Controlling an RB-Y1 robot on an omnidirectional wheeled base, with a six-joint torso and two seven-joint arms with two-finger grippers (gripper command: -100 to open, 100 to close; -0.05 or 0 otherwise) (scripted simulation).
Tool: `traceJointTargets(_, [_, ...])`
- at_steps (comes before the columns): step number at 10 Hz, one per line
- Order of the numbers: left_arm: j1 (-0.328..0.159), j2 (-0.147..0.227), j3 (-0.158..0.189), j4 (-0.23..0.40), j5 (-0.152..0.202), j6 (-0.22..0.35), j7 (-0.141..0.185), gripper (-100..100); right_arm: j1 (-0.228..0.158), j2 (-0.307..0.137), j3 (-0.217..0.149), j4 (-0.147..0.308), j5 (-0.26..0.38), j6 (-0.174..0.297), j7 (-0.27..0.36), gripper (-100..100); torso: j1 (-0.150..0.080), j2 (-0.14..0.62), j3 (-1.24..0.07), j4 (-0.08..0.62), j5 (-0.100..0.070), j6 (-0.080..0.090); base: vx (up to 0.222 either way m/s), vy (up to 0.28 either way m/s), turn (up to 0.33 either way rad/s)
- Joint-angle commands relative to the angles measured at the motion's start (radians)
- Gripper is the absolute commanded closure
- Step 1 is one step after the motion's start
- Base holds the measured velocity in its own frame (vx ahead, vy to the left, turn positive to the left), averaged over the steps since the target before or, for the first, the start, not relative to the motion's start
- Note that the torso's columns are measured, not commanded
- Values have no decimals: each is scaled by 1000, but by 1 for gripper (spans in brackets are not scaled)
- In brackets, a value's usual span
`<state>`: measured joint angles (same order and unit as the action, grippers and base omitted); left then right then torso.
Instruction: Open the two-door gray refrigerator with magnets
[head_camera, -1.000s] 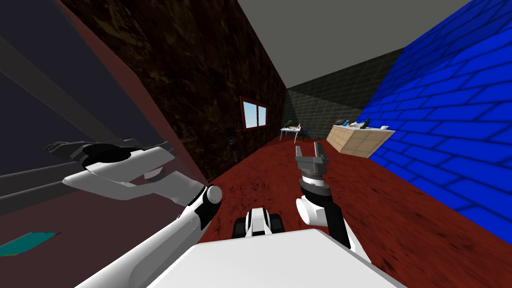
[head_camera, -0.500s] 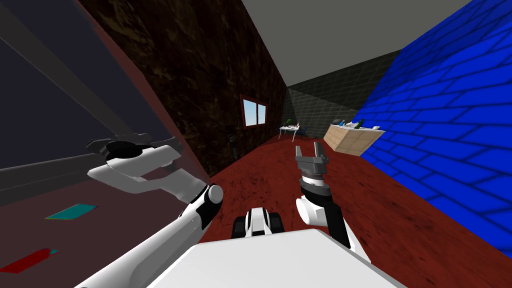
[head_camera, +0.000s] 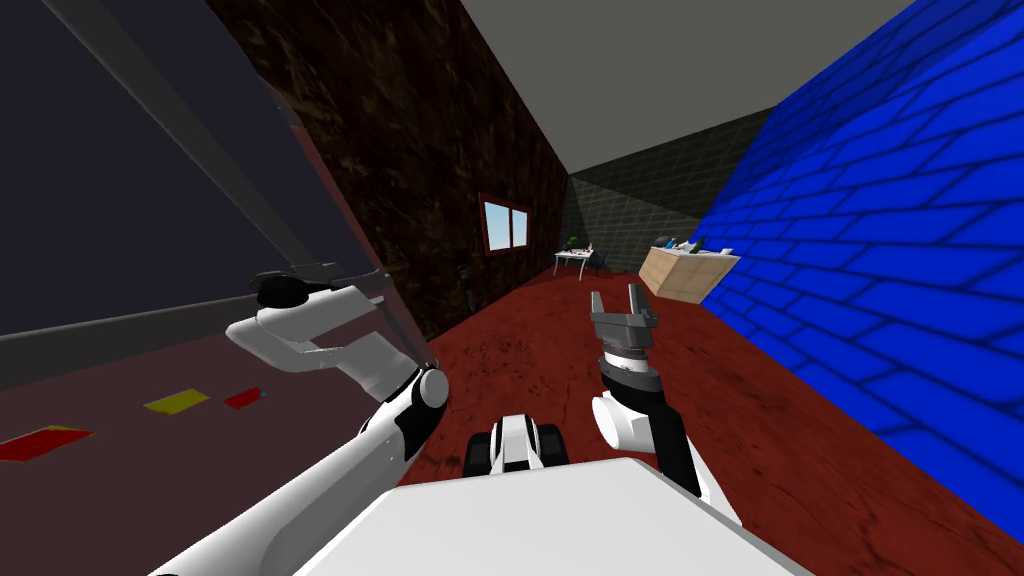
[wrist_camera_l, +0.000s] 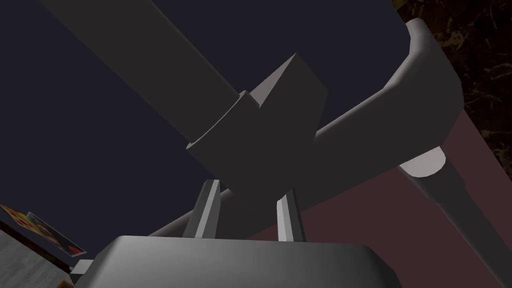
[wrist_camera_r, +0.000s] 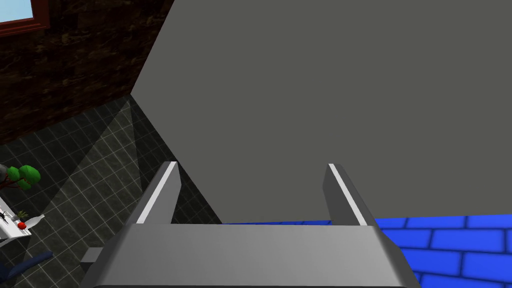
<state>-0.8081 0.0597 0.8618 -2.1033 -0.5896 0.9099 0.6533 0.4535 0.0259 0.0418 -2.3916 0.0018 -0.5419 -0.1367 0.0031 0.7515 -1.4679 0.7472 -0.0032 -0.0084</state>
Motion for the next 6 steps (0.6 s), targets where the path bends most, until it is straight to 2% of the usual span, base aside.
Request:
traceJointTargets(1, [-20,5,-27,33,19,-16,5,100,0,0,0,0,0,0,0,0,0,-4,-3,0,-1,-1,-311,-92,20])
traceJointTargets(2, [-26,3,-43,53,39,-18,5,100,0,0,0,0,0,0,0,0,-3,-3,-3,0,-2,1,-391,-63,37])
traceJointTargets(3, [-26,3,-43,53,39,-18,5,100,0,0,0,0,0,0,0,0,-5,0,0,1,-3,3,-343,-56,-16])
traceJointTargets(5, [-38,-1,-76,92,78,-22,5,100,0,0,0,0,0,0,0,0,-6,-3,-2,0,-3,4,-369,-66,22])
traceJointTargets(6, [-38,-1,-76,92,78,-22,5,100,0,0,0,0,0,0,0,0,-9,-2,-2,-1,-3,7,-337,-43,2])
